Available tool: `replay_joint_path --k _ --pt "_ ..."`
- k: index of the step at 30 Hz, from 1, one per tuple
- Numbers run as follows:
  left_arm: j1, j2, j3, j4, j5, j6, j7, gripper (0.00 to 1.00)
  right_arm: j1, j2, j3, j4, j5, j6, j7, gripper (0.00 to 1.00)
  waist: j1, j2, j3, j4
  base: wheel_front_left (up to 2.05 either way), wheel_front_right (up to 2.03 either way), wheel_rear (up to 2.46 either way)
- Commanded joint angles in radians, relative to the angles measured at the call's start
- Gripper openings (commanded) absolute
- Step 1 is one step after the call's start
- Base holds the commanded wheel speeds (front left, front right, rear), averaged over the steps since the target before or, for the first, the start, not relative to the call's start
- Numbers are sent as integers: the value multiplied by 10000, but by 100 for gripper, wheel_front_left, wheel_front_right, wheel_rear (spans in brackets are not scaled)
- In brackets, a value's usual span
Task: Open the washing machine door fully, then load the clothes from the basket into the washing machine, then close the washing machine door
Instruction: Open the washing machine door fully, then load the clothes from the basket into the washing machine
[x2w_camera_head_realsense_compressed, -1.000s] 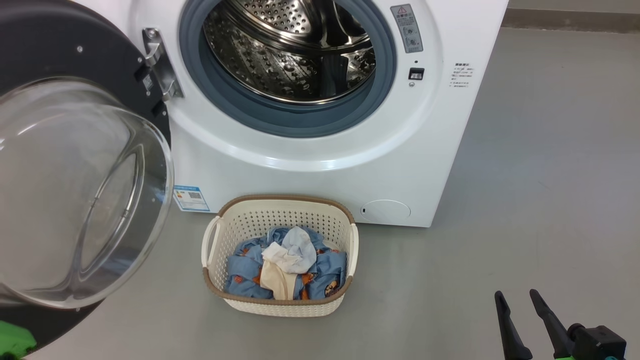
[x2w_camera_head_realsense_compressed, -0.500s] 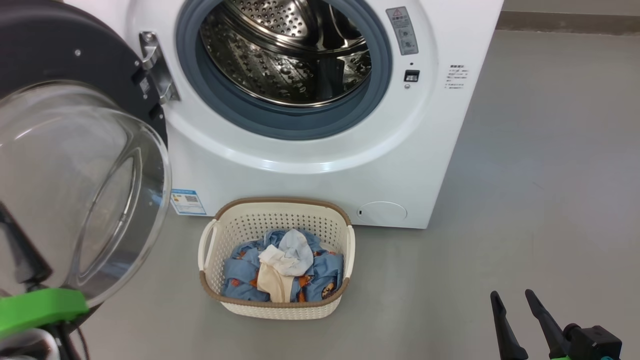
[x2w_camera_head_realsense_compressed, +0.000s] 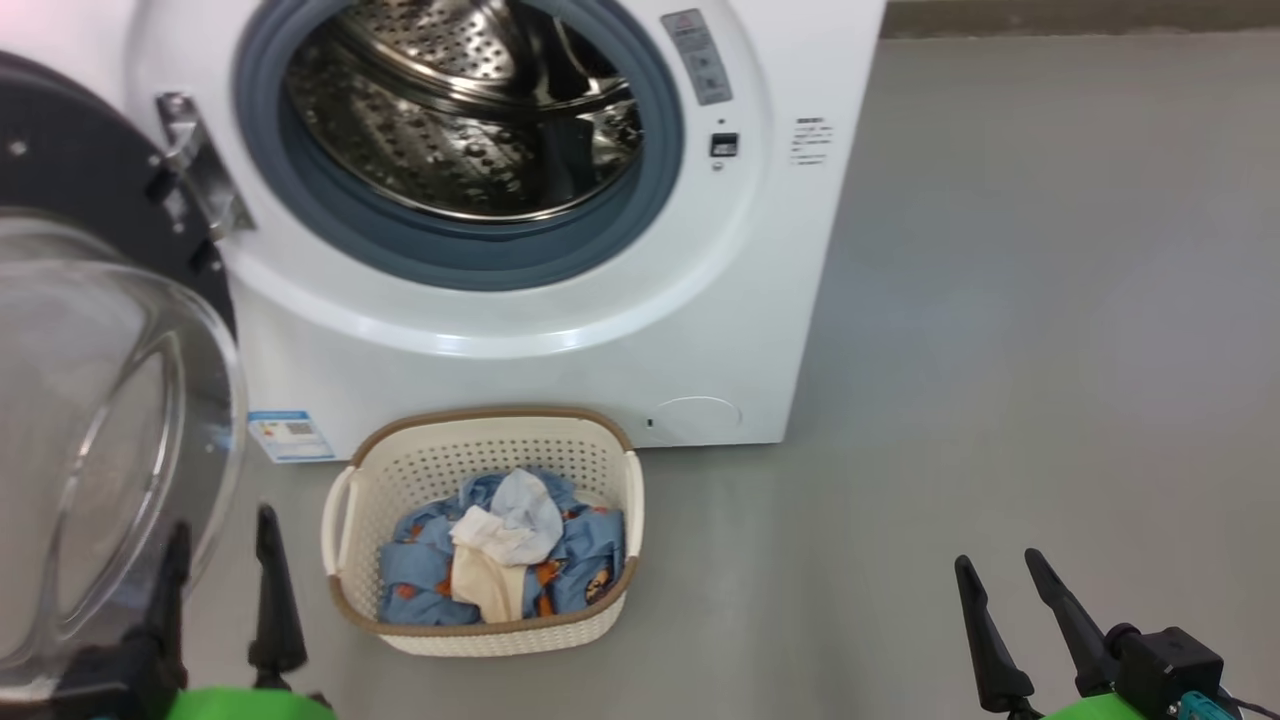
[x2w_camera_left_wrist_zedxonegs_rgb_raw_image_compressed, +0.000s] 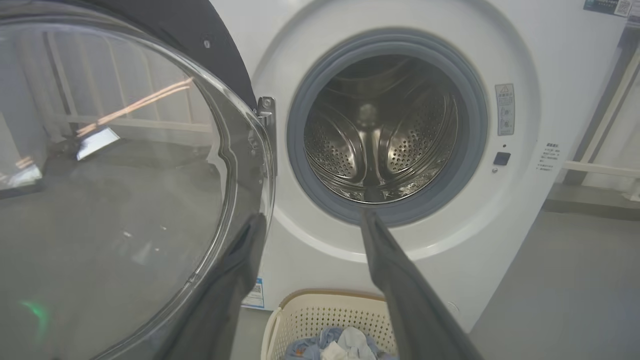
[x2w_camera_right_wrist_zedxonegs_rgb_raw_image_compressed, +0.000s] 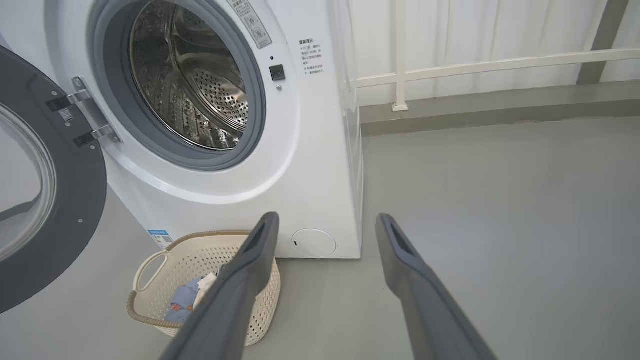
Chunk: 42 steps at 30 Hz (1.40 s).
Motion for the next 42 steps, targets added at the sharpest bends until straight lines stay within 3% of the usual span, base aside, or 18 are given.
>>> replay_joint_path --k 1,10,18,42 --pt "-151 149 324 -90 -74 -81 -116 100 -350 -115 311 -282 -135 96 -76 100 0 0 67 -409 0 0 0" --pt "596 -36 412 473 253 -572 -246 100 -376 -105 621 -547 -284 96 -76 100 0 0 28 -1282 0 0 0" --pt "1449 -212 461 418 715 -874 -249 100 -73 -166 621 -664 -396 96 -76 100 0 0 -237 -1480 0 0 0" --pt "1619 -285 828 255 -49 -757 -250 100 80 -144 474 -738 -447 96 -76 100 0 0 -414 -1259 0 0 0"
